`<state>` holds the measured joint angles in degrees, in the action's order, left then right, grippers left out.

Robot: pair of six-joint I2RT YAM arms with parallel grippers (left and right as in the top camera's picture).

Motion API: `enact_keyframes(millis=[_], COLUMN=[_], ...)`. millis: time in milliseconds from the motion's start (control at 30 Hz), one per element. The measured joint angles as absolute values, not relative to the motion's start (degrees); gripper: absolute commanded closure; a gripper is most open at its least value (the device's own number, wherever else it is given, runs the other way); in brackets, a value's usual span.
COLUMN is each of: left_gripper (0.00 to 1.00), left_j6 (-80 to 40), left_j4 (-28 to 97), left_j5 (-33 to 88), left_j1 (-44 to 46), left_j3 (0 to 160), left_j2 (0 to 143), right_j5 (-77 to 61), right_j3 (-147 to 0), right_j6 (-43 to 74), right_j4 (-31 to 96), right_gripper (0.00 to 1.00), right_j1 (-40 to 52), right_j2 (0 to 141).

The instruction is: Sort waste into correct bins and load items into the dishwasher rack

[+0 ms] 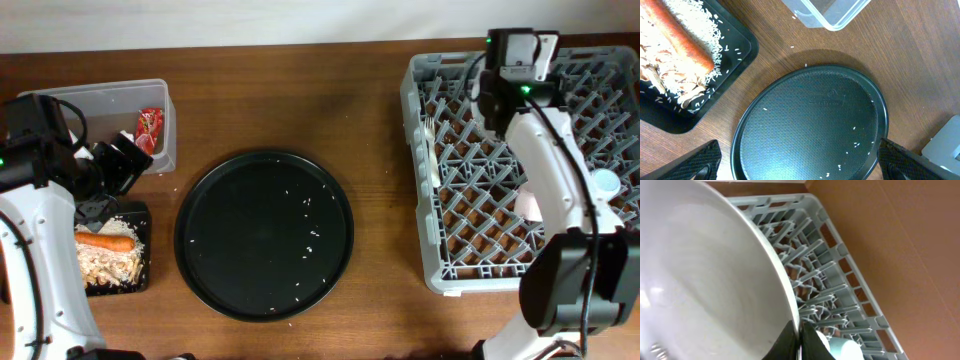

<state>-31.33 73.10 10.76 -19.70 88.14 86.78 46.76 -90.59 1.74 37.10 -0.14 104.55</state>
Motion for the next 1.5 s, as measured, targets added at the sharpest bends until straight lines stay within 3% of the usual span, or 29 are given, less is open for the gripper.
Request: enact_keyframes(millis=[33,100,133,267,467,667,800,1000,1133,1500], left_gripper=[0.01,0.01,0.01,0.01,0.01,0.01,0.01,0.01,0.01,0.01], left_j6=[-31.3,-31.3,-31.3,-31.3,-31.3,-31.3,-31.3,-31.3,-31.3,-31.3], left_j4=[73.1,73.1,73.1,73.1,73.1,73.1,73.1,73.1,73.1,73.1], left_j5=[10.8,10.7,10.8,10.8,10.8,10.8,10.8,10.8,10.7,10.9], left_j1=[-19.7,-19.7,-19.7,-19.7,-19.7,-19.7,-19.7,-19.7,-19.7,-19.7], left_j3=[88.1,88.1,88.1,88.1,88.1,88.1,88.1,88.1,88.1,88.1], left_j2=[86.8,86.8,86.8,86.8,86.8,86.8,86.8,86.8,86.8,86.8], right_j5=[47.0,47.4,47.6,48.5,47.5,31.3,19.7,13.8,12.5,10.2], right_j3=[-90.6,-90.6,-90.6,-90.6,-99.9,-117.9,-120.2,-119.9,-111.5,-67.2], right_j6=[1.4,1.2,1.2,1.0,7.6,17.0,21.8,25.0,26.1,36.0], right_j4=[37.5,37.8,38.0,38.6,49.9,67.3,76.4,88.9,89.3,69.4], right_gripper=[0.58,0.49,0.33,0.01,0.01,0.01,0.01,0.01,0.0,0.01], right_j1=[0.2,0.6,1.0,2.7,5.4,5.4,5.4,5.4,5.4,5.4], right_j2=[105.3,106.4,106.8,106.9,106.7,100.7,92.1,87.0,81.0,46.6])
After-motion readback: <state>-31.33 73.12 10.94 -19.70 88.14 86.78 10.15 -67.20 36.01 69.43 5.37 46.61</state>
